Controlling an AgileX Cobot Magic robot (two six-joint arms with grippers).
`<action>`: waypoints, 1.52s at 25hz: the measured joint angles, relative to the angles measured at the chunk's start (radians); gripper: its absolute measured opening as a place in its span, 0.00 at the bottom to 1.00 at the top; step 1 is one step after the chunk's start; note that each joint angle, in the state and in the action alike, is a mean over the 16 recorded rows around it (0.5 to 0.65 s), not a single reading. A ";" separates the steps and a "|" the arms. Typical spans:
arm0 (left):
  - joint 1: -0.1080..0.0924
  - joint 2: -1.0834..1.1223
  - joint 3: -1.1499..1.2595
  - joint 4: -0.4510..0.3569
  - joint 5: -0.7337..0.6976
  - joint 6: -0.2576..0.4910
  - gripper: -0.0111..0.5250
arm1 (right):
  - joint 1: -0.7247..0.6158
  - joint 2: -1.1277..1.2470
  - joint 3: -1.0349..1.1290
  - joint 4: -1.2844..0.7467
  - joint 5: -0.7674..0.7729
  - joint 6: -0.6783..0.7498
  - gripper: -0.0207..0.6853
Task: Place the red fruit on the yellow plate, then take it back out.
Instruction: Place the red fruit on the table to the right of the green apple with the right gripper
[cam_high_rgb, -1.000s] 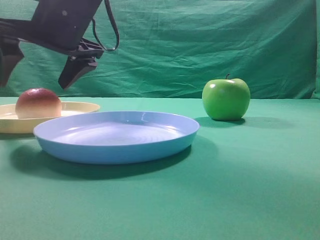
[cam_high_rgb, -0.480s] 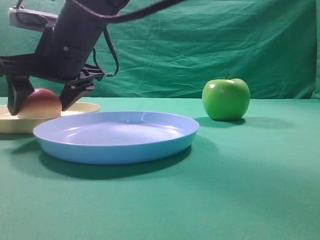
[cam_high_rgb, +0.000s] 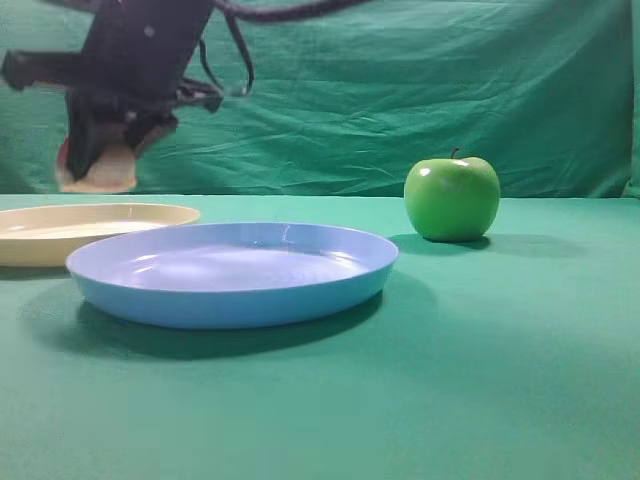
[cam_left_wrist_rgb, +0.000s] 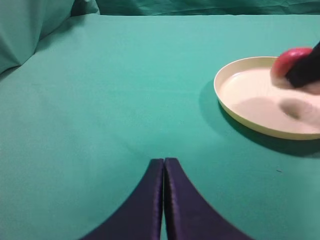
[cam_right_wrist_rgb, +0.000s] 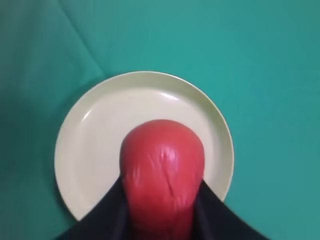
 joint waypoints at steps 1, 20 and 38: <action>0.000 0.000 0.000 0.000 0.000 0.000 0.02 | -0.008 -0.025 0.004 -0.006 0.024 0.010 0.31; 0.000 0.000 0.000 0.000 0.000 0.000 0.02 | -0.252 -0.509 0.688 0.036 -0.048 0.094 0.30; 0.000 0.000 0.000 0.000 0.000 0.000 0.02 | -0.481 -0.776 1.470 0.063 -0.514 0.102 0.30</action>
